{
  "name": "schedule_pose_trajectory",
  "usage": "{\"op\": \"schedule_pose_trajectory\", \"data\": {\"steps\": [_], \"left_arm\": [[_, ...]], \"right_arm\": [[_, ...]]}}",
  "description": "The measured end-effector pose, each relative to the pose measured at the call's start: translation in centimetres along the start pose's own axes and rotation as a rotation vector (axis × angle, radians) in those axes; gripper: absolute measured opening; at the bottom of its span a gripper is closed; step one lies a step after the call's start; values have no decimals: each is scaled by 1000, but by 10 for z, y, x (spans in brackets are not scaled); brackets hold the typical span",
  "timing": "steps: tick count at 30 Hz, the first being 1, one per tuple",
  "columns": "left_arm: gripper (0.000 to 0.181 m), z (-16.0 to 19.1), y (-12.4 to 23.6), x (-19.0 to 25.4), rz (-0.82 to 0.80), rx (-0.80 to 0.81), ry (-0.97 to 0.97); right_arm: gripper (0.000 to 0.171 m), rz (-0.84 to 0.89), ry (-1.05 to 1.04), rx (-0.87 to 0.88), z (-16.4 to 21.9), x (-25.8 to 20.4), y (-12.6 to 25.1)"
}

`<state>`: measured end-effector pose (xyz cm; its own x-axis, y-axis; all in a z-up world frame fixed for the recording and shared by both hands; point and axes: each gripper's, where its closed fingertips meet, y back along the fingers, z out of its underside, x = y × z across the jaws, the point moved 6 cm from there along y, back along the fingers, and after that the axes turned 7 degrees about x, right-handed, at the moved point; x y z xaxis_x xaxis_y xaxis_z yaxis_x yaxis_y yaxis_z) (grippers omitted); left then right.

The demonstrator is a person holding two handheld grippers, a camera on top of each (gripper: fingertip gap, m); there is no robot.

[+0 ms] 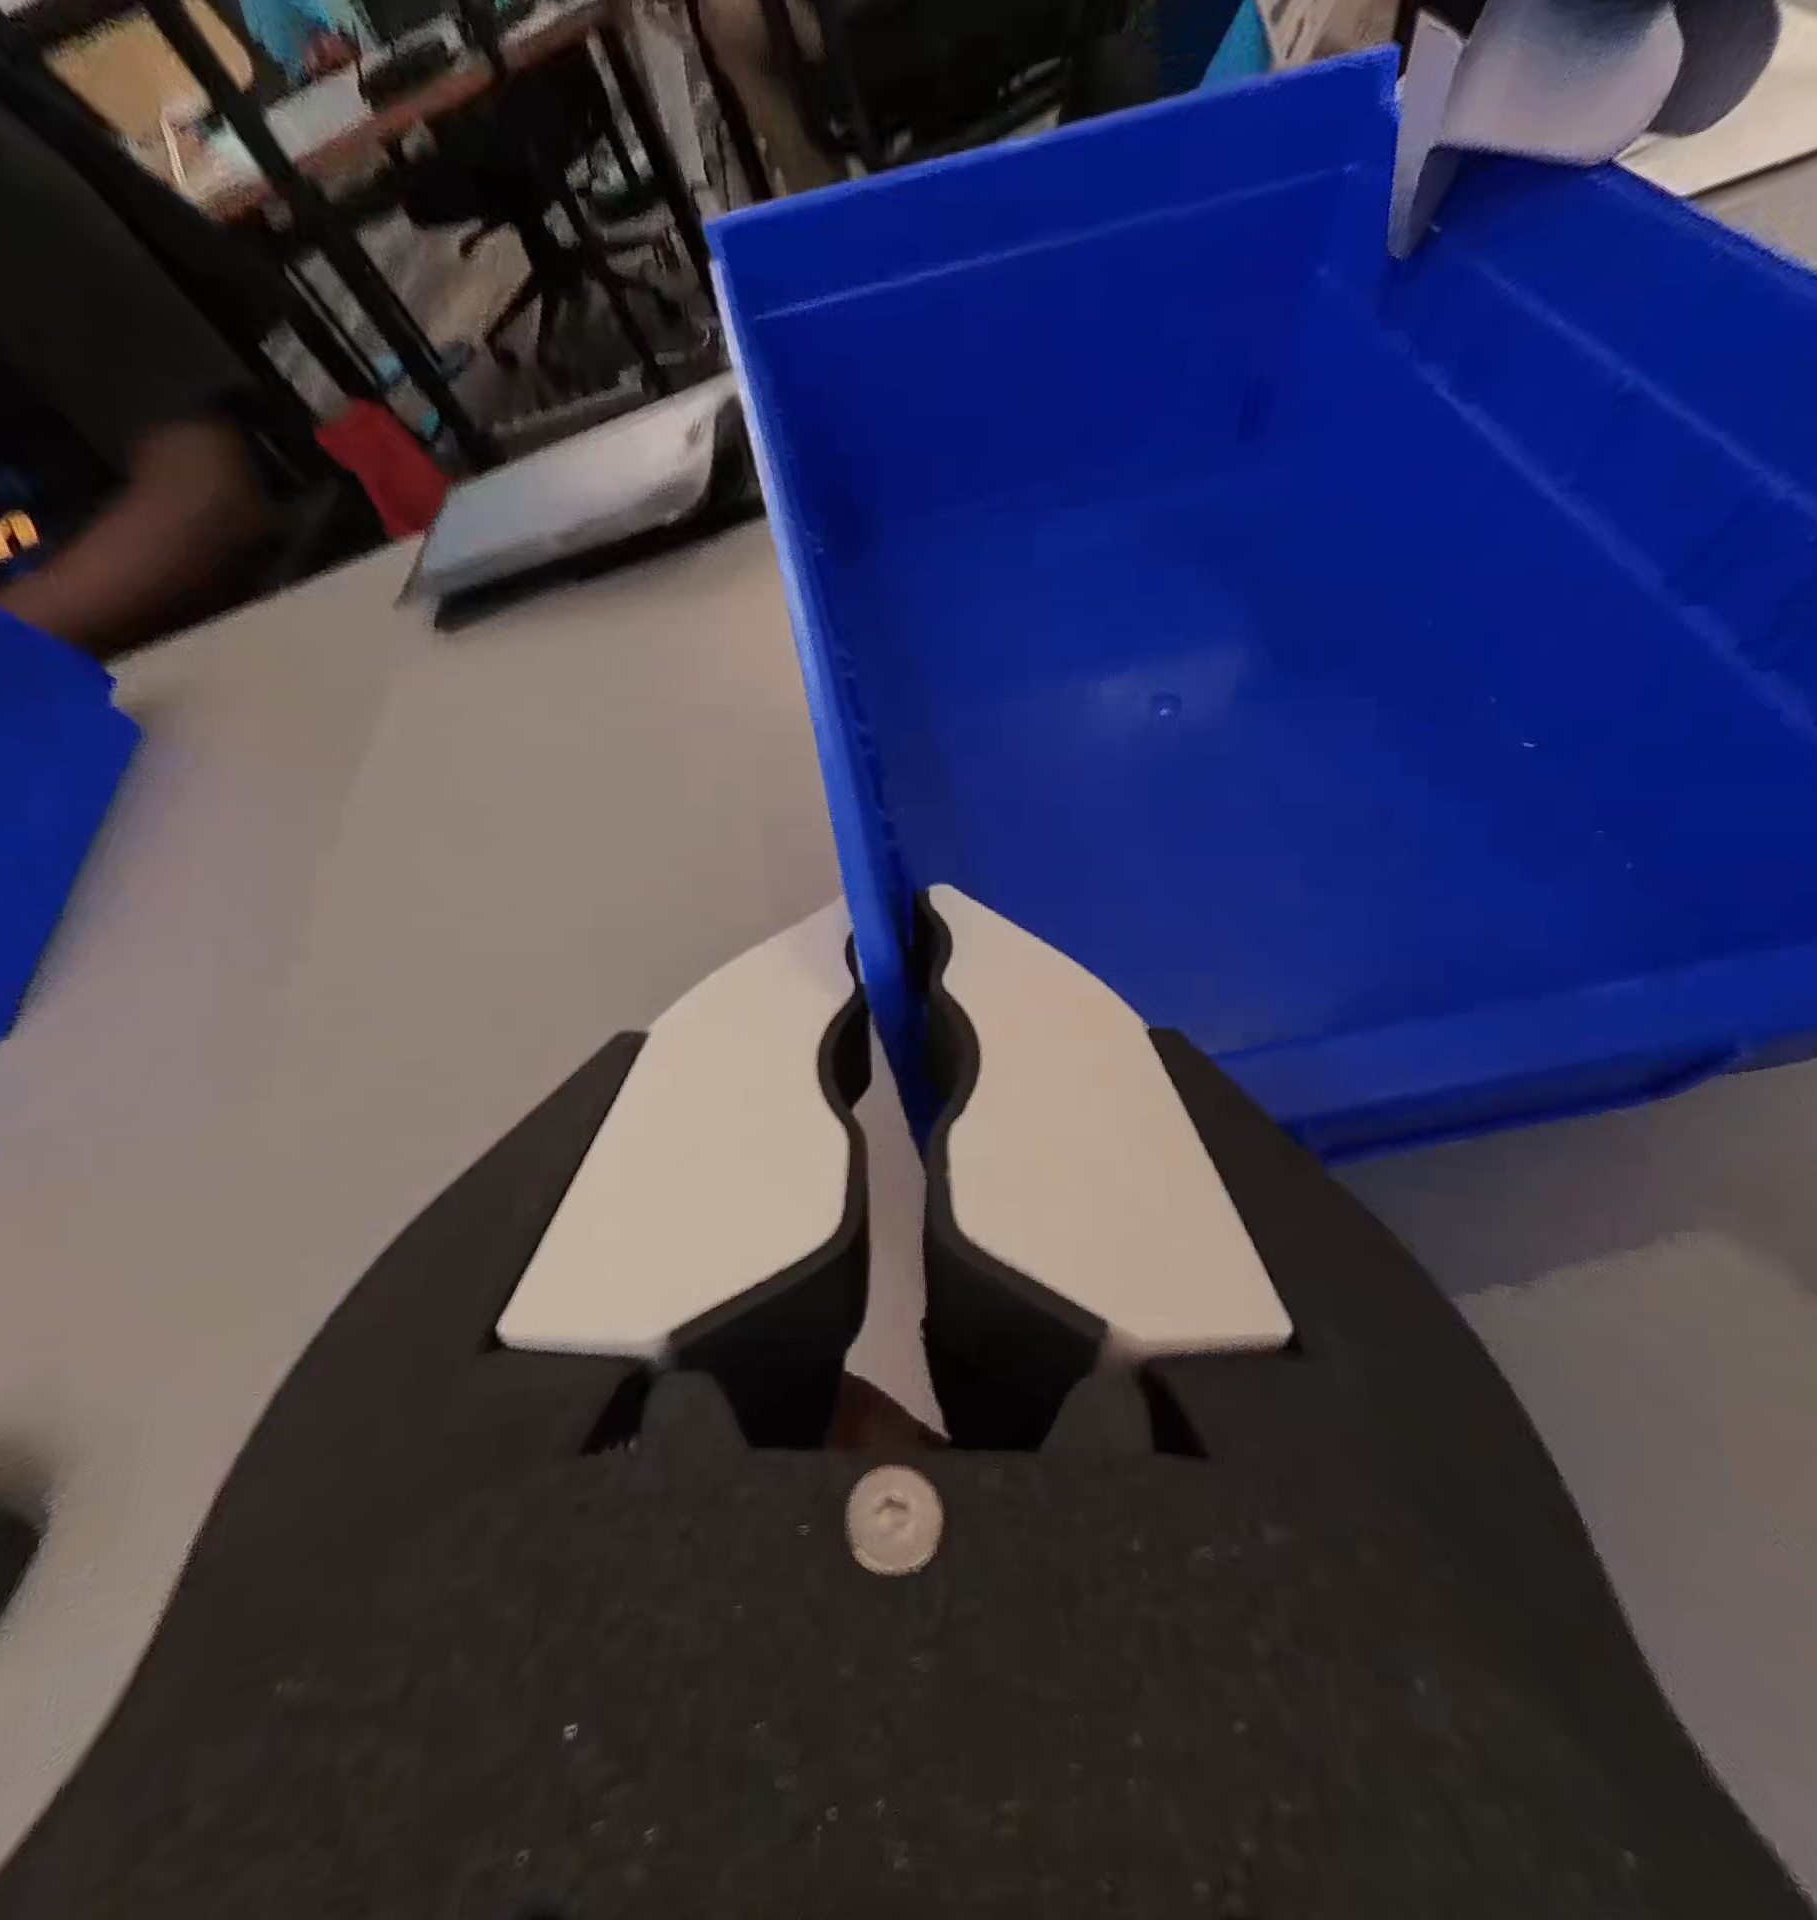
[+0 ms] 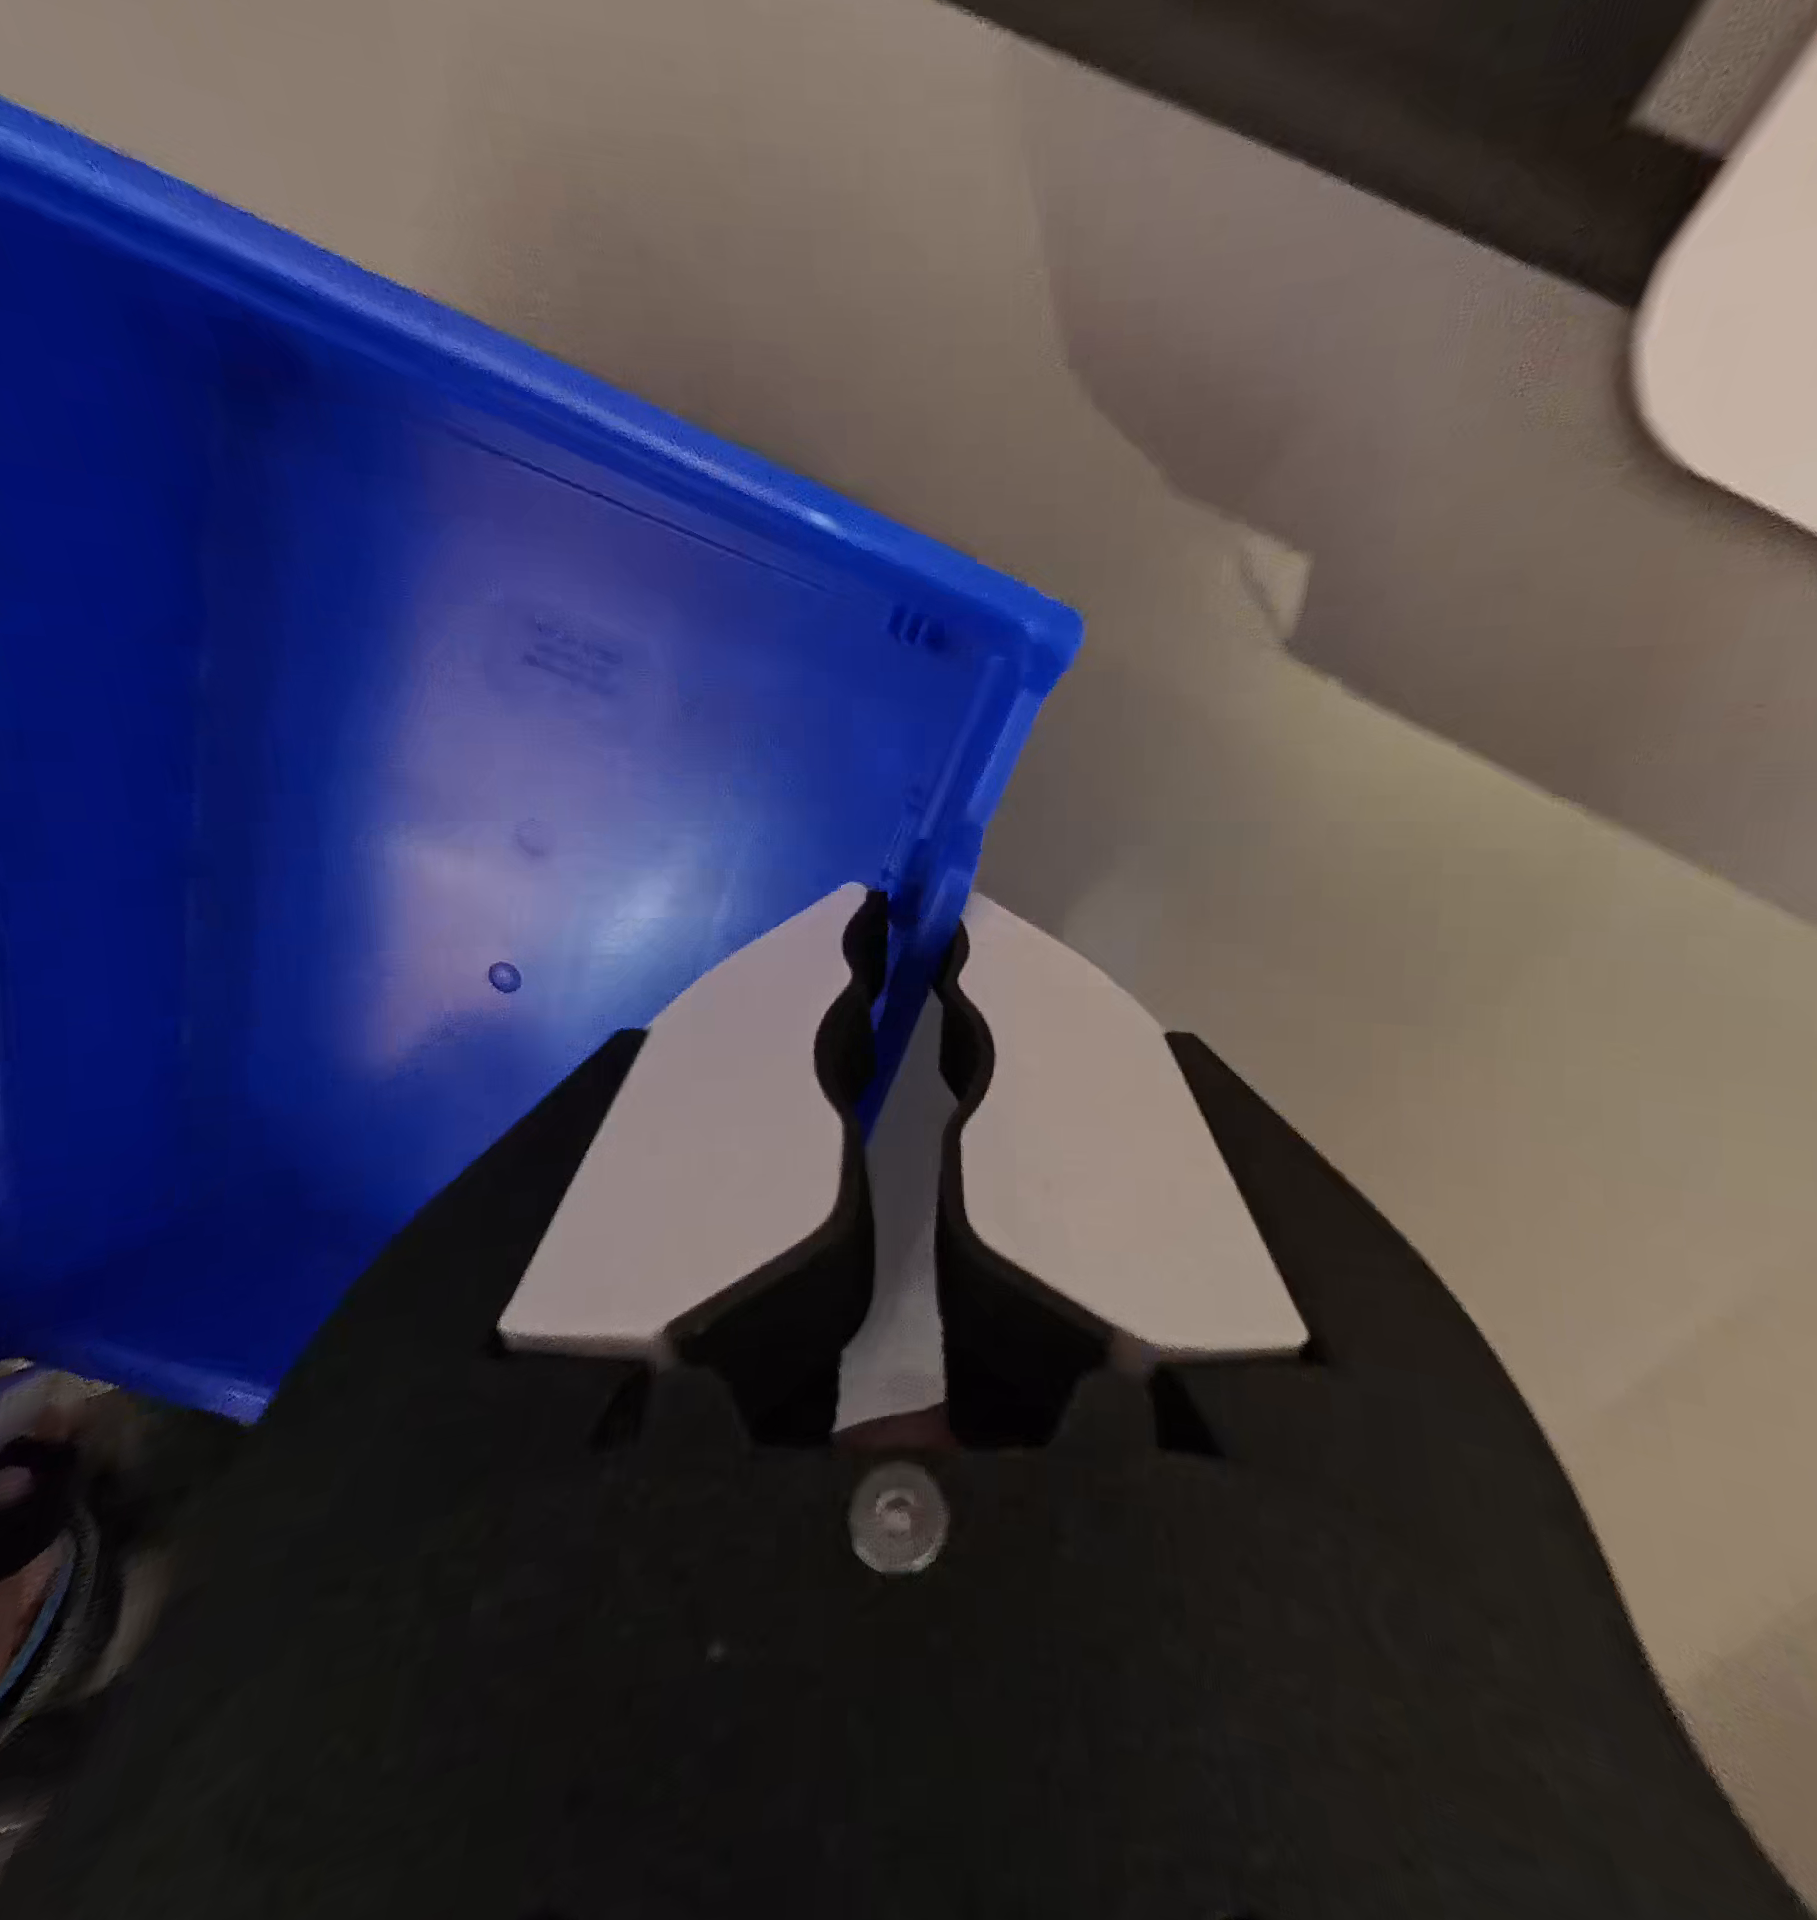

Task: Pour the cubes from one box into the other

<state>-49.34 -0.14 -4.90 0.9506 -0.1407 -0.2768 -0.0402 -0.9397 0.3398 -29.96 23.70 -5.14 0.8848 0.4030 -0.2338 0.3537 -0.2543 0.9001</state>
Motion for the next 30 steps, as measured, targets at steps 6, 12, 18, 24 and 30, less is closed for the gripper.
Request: {"op": "schedule_pose_trajectory", "data": {"steps": [6, 12, 18, 24, 30], "left_arm": [[5, 30, -25, -31, 76, -94, 118], [5, 46, -38, -39, 103, -58, 225], [31, 37, -7, -32, 59, -24, 203], [37, 3, 47, -22, 3, 55, 219], [38, -18, 74, 33, 198, 12, 468]], "right_arm": [[7, 41, -1, -41, -24, -19, -29], [15, -32, -6, 57, -32, -17, -26], [28, -100, 234, 496, -14, 0, 57], [35, -124, 343, 799, 100, 73, 167], [35, 62, 258, 974, 261, 191, 224]]}}
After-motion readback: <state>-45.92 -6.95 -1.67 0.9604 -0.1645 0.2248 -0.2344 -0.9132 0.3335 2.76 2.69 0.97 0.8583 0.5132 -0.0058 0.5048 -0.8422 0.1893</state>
